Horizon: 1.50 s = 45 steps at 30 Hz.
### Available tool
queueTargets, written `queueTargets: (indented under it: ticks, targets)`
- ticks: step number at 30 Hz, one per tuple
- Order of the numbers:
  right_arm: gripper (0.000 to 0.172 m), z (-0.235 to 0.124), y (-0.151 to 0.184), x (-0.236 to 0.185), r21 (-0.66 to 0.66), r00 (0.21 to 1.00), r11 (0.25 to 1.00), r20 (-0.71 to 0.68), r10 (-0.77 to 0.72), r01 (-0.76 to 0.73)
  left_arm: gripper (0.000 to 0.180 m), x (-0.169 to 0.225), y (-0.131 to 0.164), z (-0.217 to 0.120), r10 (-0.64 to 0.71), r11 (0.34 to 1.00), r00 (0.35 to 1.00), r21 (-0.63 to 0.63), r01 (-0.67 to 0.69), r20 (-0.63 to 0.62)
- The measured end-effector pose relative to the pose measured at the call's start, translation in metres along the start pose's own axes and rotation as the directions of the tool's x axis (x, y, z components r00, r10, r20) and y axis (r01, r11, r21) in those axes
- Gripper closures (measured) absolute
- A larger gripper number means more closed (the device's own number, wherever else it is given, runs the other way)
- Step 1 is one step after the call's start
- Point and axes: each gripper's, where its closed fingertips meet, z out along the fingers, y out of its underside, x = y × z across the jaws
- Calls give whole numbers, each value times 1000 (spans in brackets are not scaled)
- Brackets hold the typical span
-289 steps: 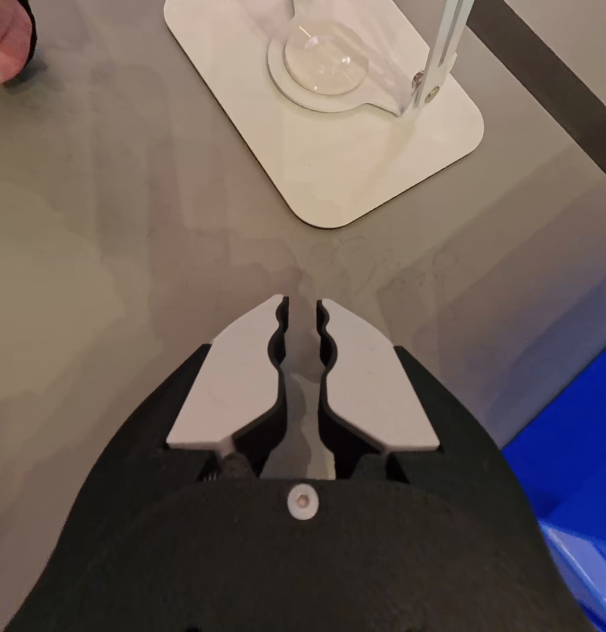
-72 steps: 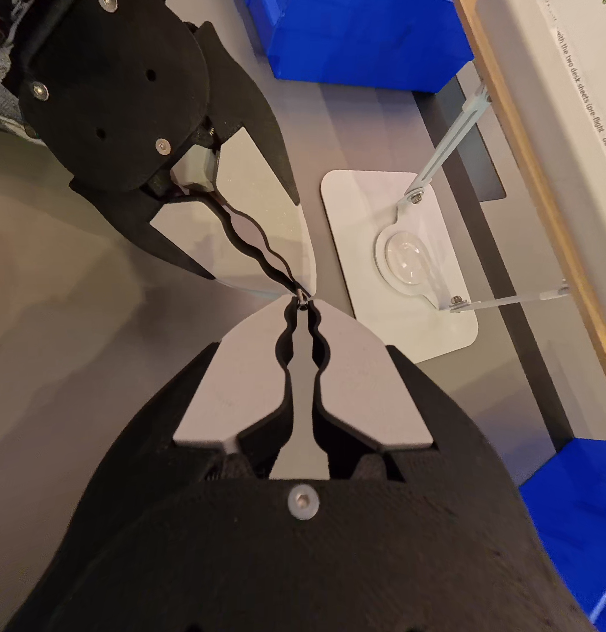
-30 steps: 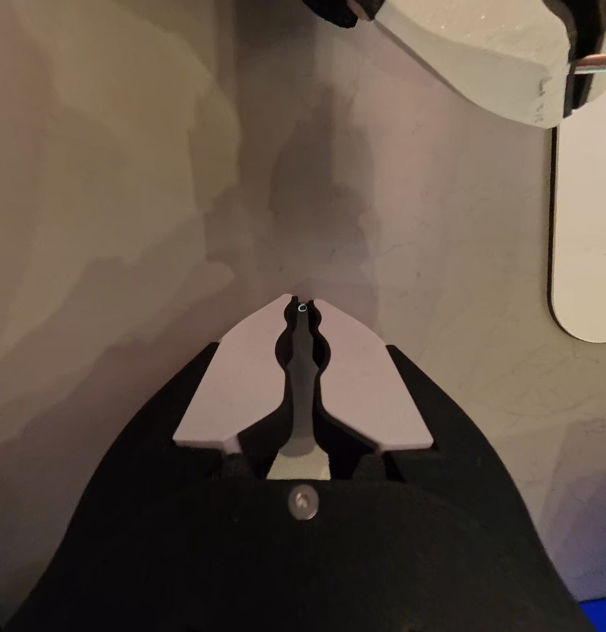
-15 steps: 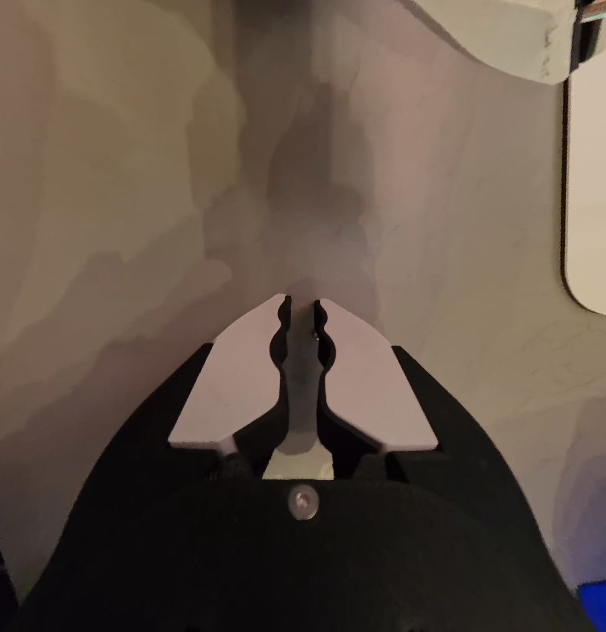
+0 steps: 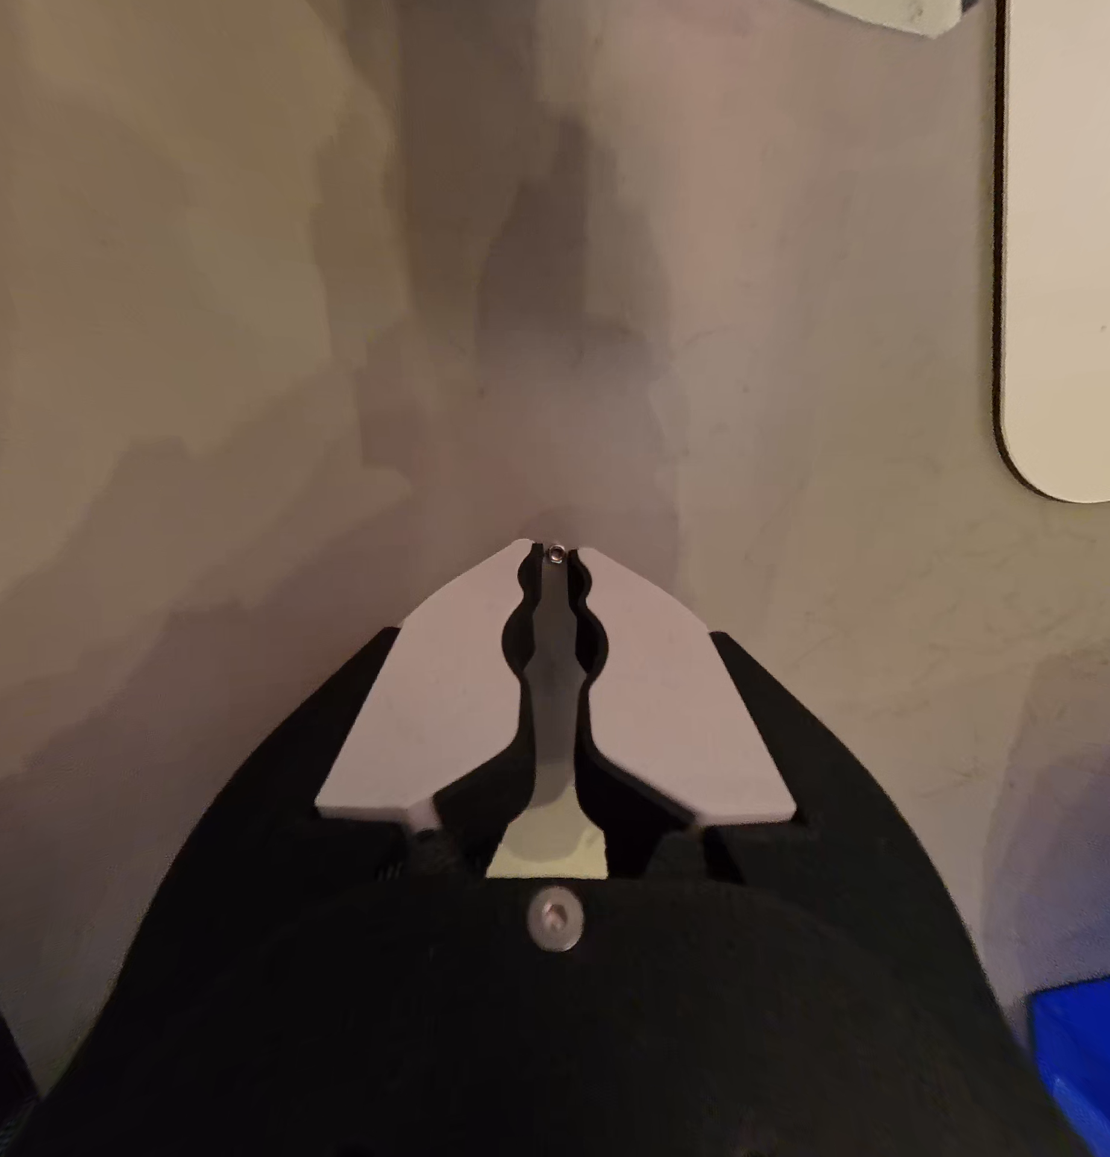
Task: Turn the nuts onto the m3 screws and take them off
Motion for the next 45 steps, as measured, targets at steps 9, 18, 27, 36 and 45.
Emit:
queueTargets:
  ticks: [9,18,27,36,45]
  targets:
    - [164,1,-2,-2,-27,999,999,12,-45,45,179,1,0,0,1,1000,1000,0,-1,-5]
    - [165,2,-2,-4,-59,990,989,56,-133,136,179,2,0,0,3,1000,1000,-1,-3,-11]
    - [166,2,-2,-5,-30,982,986,97,-161,164,179,3,0,0,3,1000,1000,-2,-3,-15]
    - [167,-17,-26,7,108,990,985,21,-138,135,179,8,-1,1,11,1000,999,0,-11,-40]
    - [167,-66,-90,37,370,980,911,-149,-136,182,179,13,-2,0,21,1000,998,3,-21,-59]
